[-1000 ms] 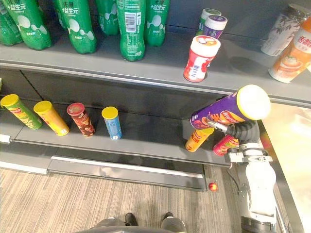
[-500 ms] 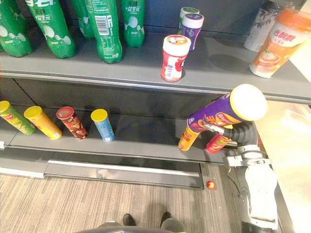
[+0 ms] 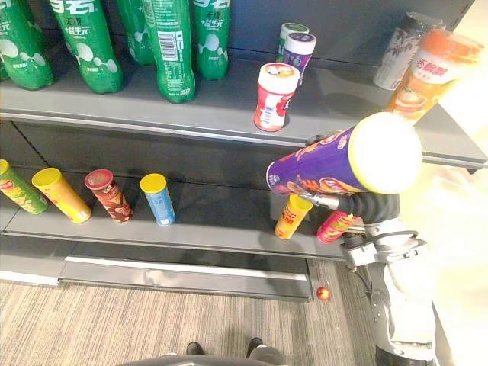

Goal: Put the gum and the chips on the shelf.

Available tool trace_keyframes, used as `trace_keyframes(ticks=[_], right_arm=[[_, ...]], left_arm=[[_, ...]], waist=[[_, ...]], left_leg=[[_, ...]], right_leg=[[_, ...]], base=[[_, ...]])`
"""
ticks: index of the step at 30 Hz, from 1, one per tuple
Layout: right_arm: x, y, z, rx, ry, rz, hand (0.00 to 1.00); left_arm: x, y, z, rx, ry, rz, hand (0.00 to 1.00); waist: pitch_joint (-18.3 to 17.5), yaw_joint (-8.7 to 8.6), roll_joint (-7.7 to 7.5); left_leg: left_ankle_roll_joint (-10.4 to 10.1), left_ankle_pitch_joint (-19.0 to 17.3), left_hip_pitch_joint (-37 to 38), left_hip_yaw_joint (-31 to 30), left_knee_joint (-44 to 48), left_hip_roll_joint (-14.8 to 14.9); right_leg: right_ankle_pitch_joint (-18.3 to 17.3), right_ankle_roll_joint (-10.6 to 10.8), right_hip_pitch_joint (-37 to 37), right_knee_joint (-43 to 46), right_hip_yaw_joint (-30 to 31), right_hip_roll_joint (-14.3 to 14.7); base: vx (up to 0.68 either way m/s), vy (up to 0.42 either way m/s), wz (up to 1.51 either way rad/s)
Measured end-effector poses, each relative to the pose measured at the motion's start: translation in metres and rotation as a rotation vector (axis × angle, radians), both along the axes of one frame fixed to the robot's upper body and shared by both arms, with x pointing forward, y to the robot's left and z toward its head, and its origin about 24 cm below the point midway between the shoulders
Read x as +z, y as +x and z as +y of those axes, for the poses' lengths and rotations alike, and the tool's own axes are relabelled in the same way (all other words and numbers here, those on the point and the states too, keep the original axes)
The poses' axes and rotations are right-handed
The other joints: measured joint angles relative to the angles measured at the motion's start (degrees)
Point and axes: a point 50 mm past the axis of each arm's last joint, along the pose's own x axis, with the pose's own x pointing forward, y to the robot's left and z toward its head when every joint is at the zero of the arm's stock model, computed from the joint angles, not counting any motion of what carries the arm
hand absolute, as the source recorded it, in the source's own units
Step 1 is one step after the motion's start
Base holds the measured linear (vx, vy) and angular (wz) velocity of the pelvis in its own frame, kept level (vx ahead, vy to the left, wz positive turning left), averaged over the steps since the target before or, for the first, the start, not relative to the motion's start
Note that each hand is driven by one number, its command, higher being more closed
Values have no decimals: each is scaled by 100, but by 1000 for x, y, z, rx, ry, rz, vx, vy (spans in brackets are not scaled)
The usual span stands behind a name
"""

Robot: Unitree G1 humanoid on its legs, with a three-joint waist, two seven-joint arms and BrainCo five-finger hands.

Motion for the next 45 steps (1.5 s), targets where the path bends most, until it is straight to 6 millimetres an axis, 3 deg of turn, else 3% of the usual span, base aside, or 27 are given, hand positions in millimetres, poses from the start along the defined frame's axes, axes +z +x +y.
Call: trace_keyframes(ticks=[15,28,38,45], right_arm=[[-2,2,13,120,-11,45,100],[-19,0,50,425,-39,183,100],[-45,-5,86,621,-31,320,100],[-89,15,95,519,-34,512,100]], left_arm=[[-1,-2,2,-2,3,11,0],[-1,-2,3,-30,9,21,0],[-2,-4,2,-49,10,44,0],[-3,1,1,-93,25,51,0]], waist=[[-19,-8,-32],[-98,2,-62],[-176,39,-10],[-259,200,40]], left_leg=[[9,71,75,20,-68,-22],[12,73,70,21,-67,-23],[-4,64,51,-18,-71,-24],[27,133,-58,-232,-71,-33]], right_leg=[[0,0,31,-37,13,8],[0,1,30,-69,7,11],[-1,1,32,-81,-61,6],[-9,-13,26,-101,-239,-4]], base=[[20,-3,0],[5,-2,0],[0,0,1],[27,-4,15]])
